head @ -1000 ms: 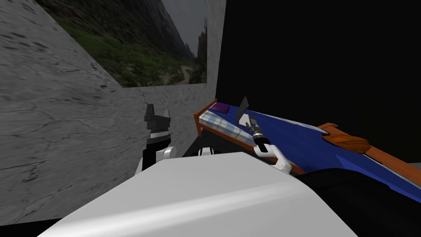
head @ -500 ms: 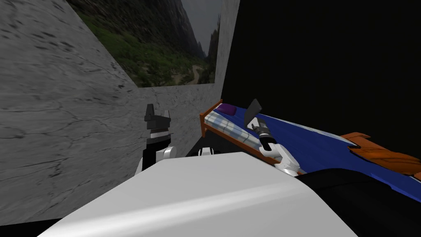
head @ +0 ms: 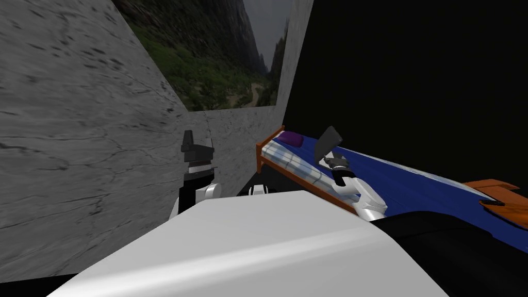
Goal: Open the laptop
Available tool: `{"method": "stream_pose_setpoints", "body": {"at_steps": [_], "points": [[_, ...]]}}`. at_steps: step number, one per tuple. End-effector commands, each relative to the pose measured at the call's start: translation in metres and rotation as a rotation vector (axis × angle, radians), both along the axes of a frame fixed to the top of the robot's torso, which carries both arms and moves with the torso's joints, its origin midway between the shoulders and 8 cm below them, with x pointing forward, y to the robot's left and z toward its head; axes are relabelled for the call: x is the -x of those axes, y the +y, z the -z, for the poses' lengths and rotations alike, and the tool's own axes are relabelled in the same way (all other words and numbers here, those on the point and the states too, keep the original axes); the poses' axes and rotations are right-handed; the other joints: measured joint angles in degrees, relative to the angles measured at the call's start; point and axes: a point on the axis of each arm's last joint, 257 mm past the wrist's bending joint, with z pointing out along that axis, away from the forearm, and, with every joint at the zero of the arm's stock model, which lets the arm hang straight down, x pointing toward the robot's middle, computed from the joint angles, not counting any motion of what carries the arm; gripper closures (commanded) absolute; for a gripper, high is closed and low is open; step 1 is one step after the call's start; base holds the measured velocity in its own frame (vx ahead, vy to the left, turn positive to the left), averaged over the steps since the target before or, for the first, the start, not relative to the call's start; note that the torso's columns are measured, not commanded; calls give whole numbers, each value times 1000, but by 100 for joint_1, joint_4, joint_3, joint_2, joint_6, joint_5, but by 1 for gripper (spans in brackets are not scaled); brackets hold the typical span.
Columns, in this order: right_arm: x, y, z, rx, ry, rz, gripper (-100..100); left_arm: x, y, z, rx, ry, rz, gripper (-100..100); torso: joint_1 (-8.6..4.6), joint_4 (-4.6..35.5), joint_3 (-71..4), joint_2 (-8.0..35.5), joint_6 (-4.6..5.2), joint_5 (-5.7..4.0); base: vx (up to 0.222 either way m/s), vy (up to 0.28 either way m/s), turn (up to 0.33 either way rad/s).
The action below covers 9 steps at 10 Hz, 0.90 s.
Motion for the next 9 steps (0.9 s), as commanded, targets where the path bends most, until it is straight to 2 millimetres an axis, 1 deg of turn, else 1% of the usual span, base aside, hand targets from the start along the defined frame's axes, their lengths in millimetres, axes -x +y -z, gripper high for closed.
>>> {"method": "stream_pose_setpoints", "body": {"at_steps": [1,2,3,4,5,6,8,9], "points": [[14,-37,-20,122,60,81,-100,0,0,0,0,0,0,0,-5,1,3,5,3,-2,87,98,198],[18,-48,-30,165,78,106,-100,0,0,0,0,0,0,0,-1,-1,-1,-4,-1,-2,99,96,156],[20,-54,-36,189,87,119,-100,0,0,0,0,0,0,0,-2,-1,-3,-4,3,-1,52,56,60],[19,-48,-30,169,78,107,-100,-1,-2,3,2,7,5,0,16,9,-15,-10,-4,-5,3,6,1],[19,-49,-31,173,81,110,-100,-1,-2,4,3,10,6,0,19,6,-15,-12,-3,-1,-5,-6,-5],[19,-49,-31,173,80,110,100,-1,-2,4,3,10,7,0,12,2,-9,-9,-2,1,0,0,0],[9,-45,-26,48,-17,103,100,-1,-3,4,3,10,8,0,-1,1,4,12,4,9,-68,-64,-50],[6,-44,-25,17,-42,101,100,-1,-3,4,3,10,8,0,-17,6,13,23,10,1,-92,-103,-48]]}}
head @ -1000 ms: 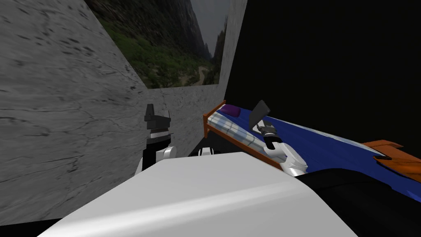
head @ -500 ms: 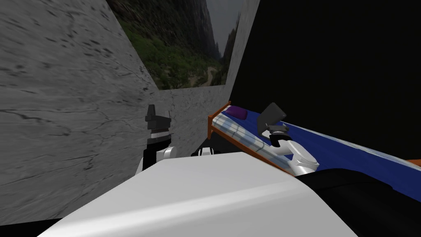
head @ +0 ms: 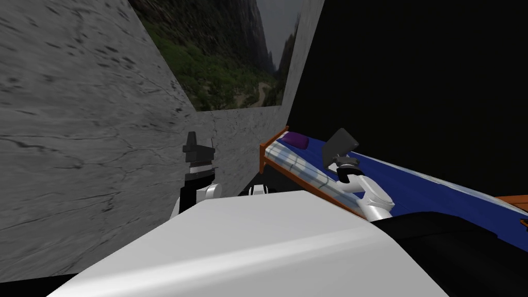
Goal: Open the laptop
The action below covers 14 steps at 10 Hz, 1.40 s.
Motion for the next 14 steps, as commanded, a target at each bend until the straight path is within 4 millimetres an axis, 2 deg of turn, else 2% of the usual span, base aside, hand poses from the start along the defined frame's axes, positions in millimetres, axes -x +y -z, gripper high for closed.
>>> {"method": "stream_pose_setpoints", "body": {"at_steps": [1,3,4,9,14], "points": [[-11,4,4,-123,-109,-13,100,0,0,0,0,0,0,0,-3,2,1,-1,1,-4,-94,-112,-59],[-20,8,7,-213,-189,-24,100,0,0,0,0,0,0,0,6,-4,-5,-12,1,-6,-100,-95,-48],[-19,8,5,-176,-160,-24,100,0,0,0,0,0,0,0,3,-8,-8,-18,5,-10,-43,-38,4],[-34,29,34,-388,-320,-66,100,0,0,0,0,0,0,0,-50,-23,-9,-26,21,-46,-22,-71,-84],[-45,47,53,-525,-425,-94,100,0,0,0,0,0,0,0,-63,-48,-13,-41,21,-80,-12,-70,-74]]}}
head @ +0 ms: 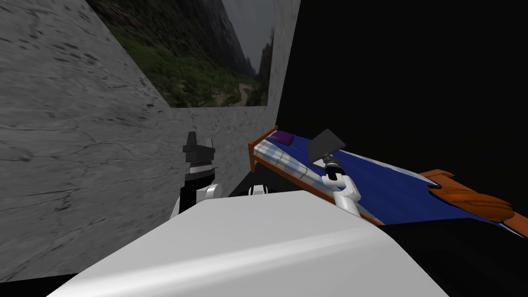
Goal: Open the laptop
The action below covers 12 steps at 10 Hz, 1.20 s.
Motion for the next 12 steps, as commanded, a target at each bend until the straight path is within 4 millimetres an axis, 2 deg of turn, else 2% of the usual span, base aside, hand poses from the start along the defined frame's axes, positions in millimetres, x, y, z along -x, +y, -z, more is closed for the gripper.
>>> {"method": "stream_pose_setpoints", "body": {"at_steps": [1,2,3,6,9,12], "points": [[2,-1,18,-39,5,6,100,0,0,0,0,0,0,0,11,-3,-4,-7,-13,1,-13,-12,-13],[-1,-1,4,-22,-13,-2,100,0,0,0,0,0,0,0,23,-1,-12,-18,-29,11,-12,-3,-19],[-3,6,21,-91,-49,-20,100,0,0,0,0,0,0,0,44,9,-18,-20,-40,35,7,-46,-146],[-7,22,48,-195,-102,-48,100,0,0,0,0,0,0,0,25,-3,-17,-25,-46,11,24,-69,-107],[-8,27,57,-230,-120,-56,100,0,0,0,0,0,0,0,53,-9,-24,-39,-68,12,10,-34,-50],[-12,46,82,-334,-178,-81,100,0,0,0,0,0,0,0,52,-9,-23,-37,-65,12,18,-42,-78]]}}
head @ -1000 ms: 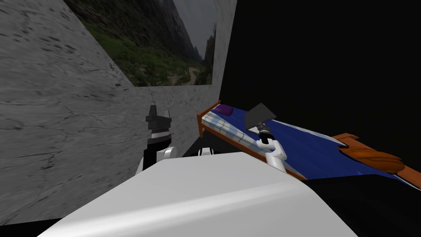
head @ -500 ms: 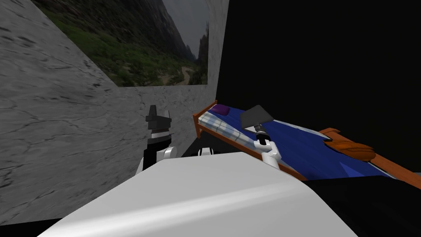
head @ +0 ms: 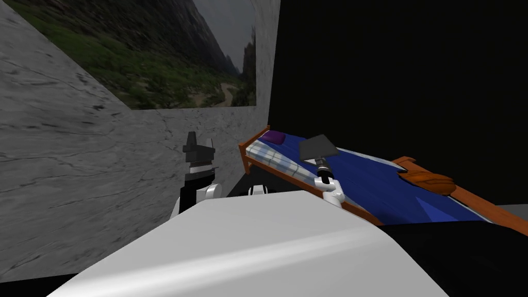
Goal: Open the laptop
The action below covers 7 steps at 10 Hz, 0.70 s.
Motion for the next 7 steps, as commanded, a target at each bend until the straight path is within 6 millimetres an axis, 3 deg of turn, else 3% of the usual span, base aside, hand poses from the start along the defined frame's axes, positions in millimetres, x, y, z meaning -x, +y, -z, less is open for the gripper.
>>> {"method": "stream_pose_setpoints", "body": {"at_steps": [1,2,3,5,6,7], "points": [[-4,21,32,-106,-34,-26,100,0,0,0,0,0,0,0,-8,-3,1,0,1,-5,17,-53,-105],[-3,12,14,-66,-41,-18,100,0,0,0,0,0,0,0,-6,-1,1,0,-5,-5,-2,-22,-42],[-1,30,37,-149,-76,-36,100,0,0,0,0,0,0,0,5,16,1,7,2,26,32,-69,-115],[0,40,48,-185,-95,-47,100,0,0,0,0,0,0,0,-12,13,-4,-4,0,21,31,-71,-45],[-6,22,25,-152,-97,-28,-100,0,0,0,0,0,0,0,-10,10,-5,-6,-4,16,-36,-15,62],[-8,18,19,-150,-97,-23,-100,0,0,0,0,0,0,0,20,33,9,28,13,46,-64,14,81]]}}
